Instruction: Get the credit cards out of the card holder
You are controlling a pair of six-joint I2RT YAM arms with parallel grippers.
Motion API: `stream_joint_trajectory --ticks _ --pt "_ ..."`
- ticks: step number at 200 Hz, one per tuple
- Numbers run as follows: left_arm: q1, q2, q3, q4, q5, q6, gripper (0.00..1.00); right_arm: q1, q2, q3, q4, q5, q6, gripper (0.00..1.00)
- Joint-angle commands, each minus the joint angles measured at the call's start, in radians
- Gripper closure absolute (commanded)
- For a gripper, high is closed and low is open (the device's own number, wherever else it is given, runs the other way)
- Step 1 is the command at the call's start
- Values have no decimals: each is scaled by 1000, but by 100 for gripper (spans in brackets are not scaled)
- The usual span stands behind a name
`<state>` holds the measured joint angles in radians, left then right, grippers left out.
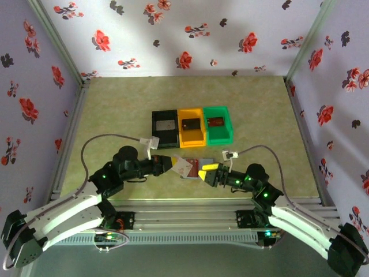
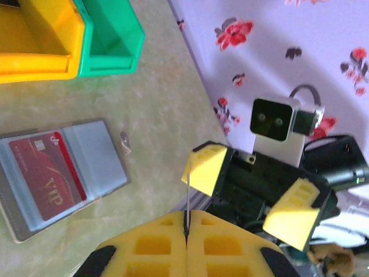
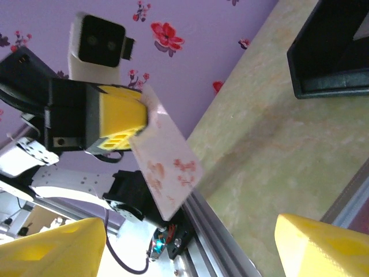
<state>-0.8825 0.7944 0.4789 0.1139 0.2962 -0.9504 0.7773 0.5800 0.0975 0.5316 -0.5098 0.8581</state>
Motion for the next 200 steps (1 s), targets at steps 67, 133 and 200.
stream_joint_trajectory --ticks 67,133,200 --pt "-73 78 -43 292 -105 -136 100 68 280 41 360 16 77 36" --pt "-87 75 -60 300 -106 -143 100 68 260 57 339 26 62 68" --pt "-88 85 -66 327 -112 -158 100 71 256 65 342 -16 52 100"
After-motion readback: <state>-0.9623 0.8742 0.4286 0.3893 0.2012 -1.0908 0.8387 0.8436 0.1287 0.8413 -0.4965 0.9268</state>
